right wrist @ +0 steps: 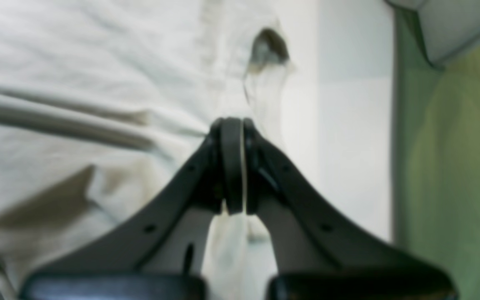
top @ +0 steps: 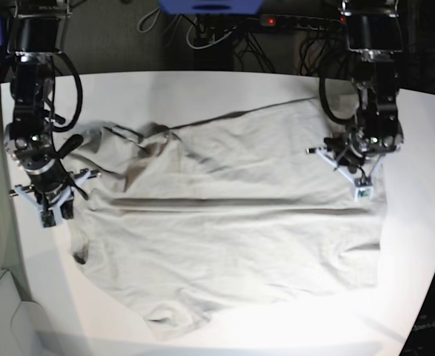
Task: Layout the t-shirt on the table in an organized manner, then fold the t-shirt properly
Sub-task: 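Pull the grasped t-shirt edges apart with both grippers to spread it, then release the t-shirt with the right gripper and raise it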
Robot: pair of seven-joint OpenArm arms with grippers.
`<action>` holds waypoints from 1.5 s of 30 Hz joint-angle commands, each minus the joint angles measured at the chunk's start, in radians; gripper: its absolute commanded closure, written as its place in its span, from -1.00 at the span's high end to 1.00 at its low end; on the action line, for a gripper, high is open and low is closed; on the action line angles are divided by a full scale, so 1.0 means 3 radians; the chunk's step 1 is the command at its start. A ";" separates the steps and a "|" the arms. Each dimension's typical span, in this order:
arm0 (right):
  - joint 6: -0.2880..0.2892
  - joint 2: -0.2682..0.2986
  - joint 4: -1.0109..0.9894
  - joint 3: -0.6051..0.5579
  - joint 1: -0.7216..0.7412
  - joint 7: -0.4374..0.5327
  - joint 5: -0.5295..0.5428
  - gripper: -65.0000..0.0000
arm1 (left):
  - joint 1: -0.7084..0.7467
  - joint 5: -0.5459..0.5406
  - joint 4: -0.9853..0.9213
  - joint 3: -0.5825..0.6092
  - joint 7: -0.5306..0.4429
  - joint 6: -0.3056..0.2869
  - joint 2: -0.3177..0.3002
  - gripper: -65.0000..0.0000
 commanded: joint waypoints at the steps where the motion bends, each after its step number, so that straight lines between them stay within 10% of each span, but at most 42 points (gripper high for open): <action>1: -0.0001 0.0028 0.0118 0.0013 0.0052 0.0047 0.0028 -1.00 | -0.0021 0.0024 0.0057 -0.0021 -0.0093 0.0027 -0.0073 -0.99; 16: 0.0009 -0.0228 0.1034 -0.0012 -0.0756 -0.0756 0.0033 -1.00 | -0.0210 0.0030 -0.0792 -0.0021 -0.0696 0.0022 -0.0590 -0.99; 22: 0.0019 -0.0300 0.1126 -0.0053 -0.1083 -0.0792 0.0033 -1.00 | -0.0486 0.0030 -0.0822 0.0005 -0.0696 0.0022 -0.0569 -0.99; 28: 0.0612 -0.0346 0.1274 -0.0155 -0.1308 -0.0787 0.0008 -1.00 | -0.0681 0.0030 -0.0822 0.0010 -0.0661 0.0022 -0.0523 -0.99; 45: 0.0643 -0.0407 0.1289 -0.0155 -0.1426 -0.0797 0.0008 -1.00 | -0.0660 0.0014 -0.0776 0.0010 -0.0425 0.0017 -0.0605 -0.99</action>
